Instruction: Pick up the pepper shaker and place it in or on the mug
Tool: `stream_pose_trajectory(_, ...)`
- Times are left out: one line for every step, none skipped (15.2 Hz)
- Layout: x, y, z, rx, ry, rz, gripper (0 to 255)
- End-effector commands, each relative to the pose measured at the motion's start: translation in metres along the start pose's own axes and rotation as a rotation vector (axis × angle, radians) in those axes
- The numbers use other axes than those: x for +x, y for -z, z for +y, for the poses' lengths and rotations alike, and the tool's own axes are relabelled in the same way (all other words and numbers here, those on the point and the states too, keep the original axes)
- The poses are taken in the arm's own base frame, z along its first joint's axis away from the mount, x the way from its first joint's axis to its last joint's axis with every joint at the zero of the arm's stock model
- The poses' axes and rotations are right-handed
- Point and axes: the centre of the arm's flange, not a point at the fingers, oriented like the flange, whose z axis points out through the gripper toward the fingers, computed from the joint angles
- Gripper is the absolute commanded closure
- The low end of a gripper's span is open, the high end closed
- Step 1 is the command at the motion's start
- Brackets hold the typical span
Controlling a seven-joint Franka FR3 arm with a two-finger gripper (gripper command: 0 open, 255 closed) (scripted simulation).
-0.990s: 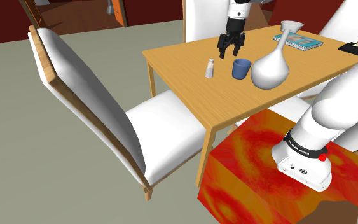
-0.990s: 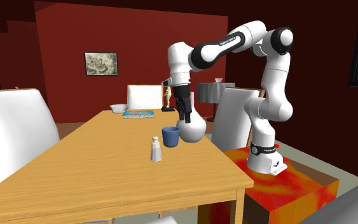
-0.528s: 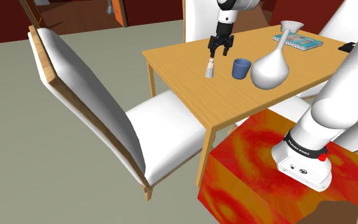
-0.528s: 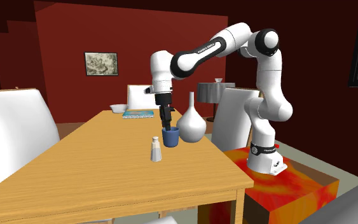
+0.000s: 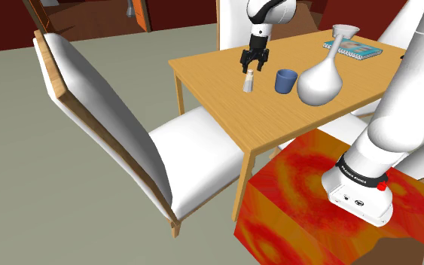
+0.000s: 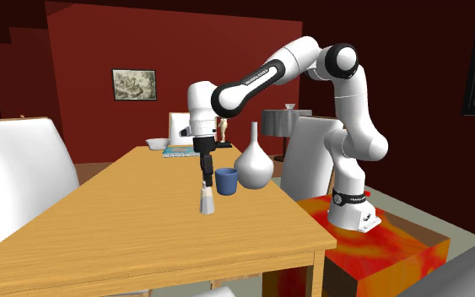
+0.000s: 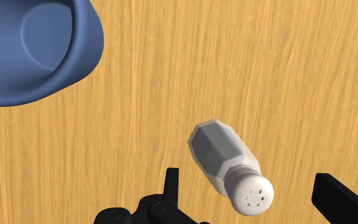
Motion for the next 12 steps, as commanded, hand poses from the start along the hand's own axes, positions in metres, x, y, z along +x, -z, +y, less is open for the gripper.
stream_pose_trajectory(0.0005,-0.0112,0.0007,0.0,0.0,0.001,0)
stream_pose_trajectory(0.0005,-0.0164,0.0007,0.0,0.0,0.001,0)
stream_pose_trajectory(0.0005,-0.0195,0.0007,0.0,0.0,0.001,0)
stream_pose_trajectory(0.0005,-0.0195,0.0007,0.0,0.0,0.001,0)
stream_pose_trajectory(0.0005,-0.0195,0.0007,0.0,0.0,0.001,0)
stream_pose_trajectory(0.0005,-0.0195,0.0007,0.0,0.0,0.001,0)
stream_pose_trajectory(0.0005,-0.0195,0.0007,0.0,0.0,0.001,0)
stream_pose_trajectory(0.0005,-0.0195,0.0007,0.0,0.0,0.001,0)
stream_pose_trajectory(0.0005,-0.0195,0.0007,0.0,0.0,0.001,0)
stream_pose_trajectory(0.0005,-0.0194,0.0007,0.0,0.0,0.001,0)
stream_pose_trajectory(0.0005,-0.0194,0.0007,0.0,0.0,0.001,0)
stream_pose_trajectory(0.0005,-0.0194,0.0007,0.0,0.0,0.001,255)
